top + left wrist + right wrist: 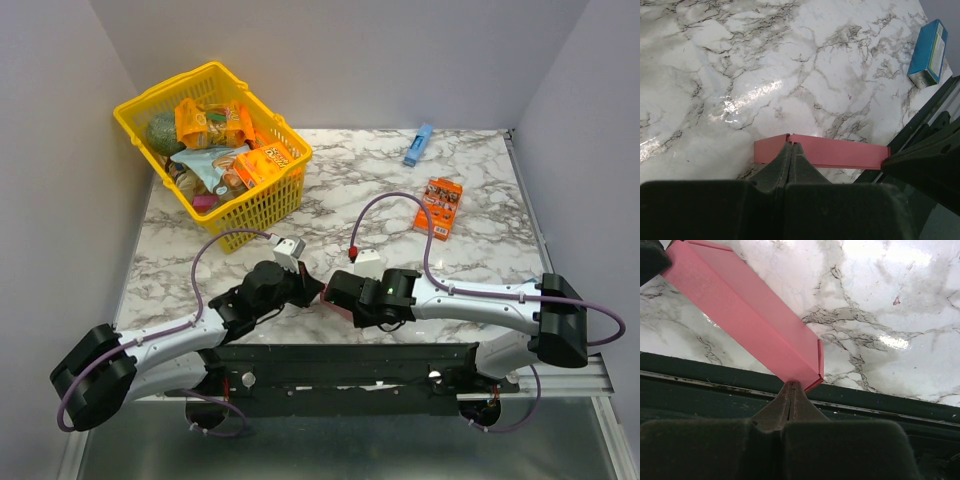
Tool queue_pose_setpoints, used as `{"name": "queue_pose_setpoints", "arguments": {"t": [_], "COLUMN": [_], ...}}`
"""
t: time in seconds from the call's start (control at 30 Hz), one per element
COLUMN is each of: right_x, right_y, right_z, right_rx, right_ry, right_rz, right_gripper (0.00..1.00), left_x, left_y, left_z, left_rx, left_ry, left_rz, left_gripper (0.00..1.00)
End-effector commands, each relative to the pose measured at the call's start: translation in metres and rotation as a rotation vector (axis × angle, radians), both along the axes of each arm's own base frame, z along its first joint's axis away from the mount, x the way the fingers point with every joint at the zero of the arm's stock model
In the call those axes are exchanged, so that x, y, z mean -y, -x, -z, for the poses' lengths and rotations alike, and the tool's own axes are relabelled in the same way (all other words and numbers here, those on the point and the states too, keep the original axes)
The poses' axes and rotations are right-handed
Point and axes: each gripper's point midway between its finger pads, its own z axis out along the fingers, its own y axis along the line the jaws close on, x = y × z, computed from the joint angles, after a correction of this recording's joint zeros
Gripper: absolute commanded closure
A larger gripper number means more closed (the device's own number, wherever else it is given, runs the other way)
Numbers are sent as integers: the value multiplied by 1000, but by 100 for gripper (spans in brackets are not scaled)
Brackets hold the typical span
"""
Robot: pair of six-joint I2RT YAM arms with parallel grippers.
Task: Fold the paper box
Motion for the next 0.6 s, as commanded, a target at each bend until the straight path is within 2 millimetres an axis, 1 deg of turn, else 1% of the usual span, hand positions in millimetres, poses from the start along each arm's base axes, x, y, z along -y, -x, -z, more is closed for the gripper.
{"name": "queue_pose_setpoints", "arguments": {"t": [0.0, 0.07, 0.2, 0.23, 0.27, 0.33, 0.53, 0.57], "right_x": [29, 30, 30, 30, 30, 31, 31, 31], "right_y": [11, 11, 11, 10, 10, 11, 11, 11], "right_z": [24, 25, 24, 24, 23, 24, 24, 25], "right_rx": [-54, -53, -48, -48, -45, -45, -45, -43], "right_ry": [139, 140, 134, 134, 132, 132, 122, 122], "right_rz": [5, 6, 6, 7, 5, 6, 1, 3], "right_gripper": [98, 98, 98, 98, 97, 98, 97, 98], "left_x": [-26, -32, -35, -41, -45, -52, -56, -57], "left_y": [32, 35, 41, 35, 37, 35, 33, 33], "left_z": [63, 70, 75, 77, 81, 83, 84, 86], "left_rx": [-137, -161, -208, -210, -225, -230, -230, -234], "left_ry": [-211, -243, -274, -299, -323, -349, -366, -384], "left_rz": [49, 44, 38, -15, -24, -67, -107, -119], "left_gripper": [100, 100, 100, 100, 100, 100, 100, 100]}}
